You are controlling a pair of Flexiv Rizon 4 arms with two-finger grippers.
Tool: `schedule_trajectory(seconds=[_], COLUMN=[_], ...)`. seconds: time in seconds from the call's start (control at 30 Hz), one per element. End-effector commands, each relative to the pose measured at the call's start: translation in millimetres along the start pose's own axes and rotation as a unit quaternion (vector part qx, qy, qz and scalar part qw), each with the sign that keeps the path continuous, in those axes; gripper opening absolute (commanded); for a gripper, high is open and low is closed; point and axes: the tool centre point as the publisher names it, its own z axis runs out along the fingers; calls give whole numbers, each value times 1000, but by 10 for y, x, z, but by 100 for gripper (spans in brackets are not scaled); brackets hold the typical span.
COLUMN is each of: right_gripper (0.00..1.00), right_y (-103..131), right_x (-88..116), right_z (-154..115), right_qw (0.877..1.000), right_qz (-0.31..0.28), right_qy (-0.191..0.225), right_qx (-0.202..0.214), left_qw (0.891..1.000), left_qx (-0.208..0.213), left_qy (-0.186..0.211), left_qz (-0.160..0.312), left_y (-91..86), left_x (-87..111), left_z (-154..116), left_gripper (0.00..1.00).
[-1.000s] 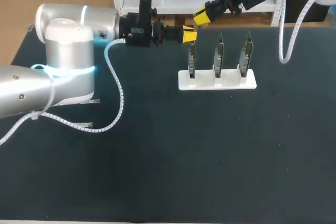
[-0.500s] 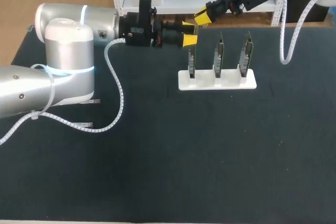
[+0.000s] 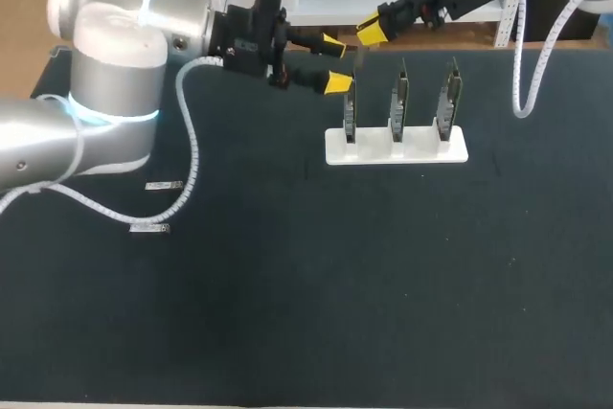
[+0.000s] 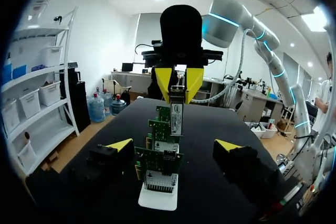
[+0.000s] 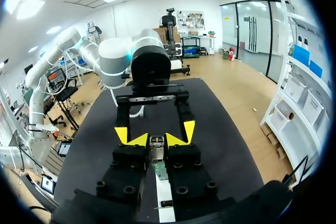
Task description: Pick up the optical module with the left hand, and insert it into the network port with the right hand.
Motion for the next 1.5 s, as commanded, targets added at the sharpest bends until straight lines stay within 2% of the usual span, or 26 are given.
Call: schedule_trajectory(seconds=[0.03,0.27,0.5,1.5], right_gripper=[0,0,0,0], right_y=[27,26,23,45], right_x=[15,14,19,20], right_z=[-10,-12,-31,-30], right_qw=[1000,1000,1000,1000], right_qz=[-1,1,3,2], right_qy=[0,-4,-2,1], right_qx=[2,3,7,14], left_qw=[999,994,991,986], left_qx=[-2,-9,-4,13], left_qy=[54,107,135,165], left_qz=[9,16,19,24], left_y=[-33,66,96,98], left_x=[-7,140,264,403], left_z=[-83,-83,-67,-9], left_gripper=[100,100,100,100])
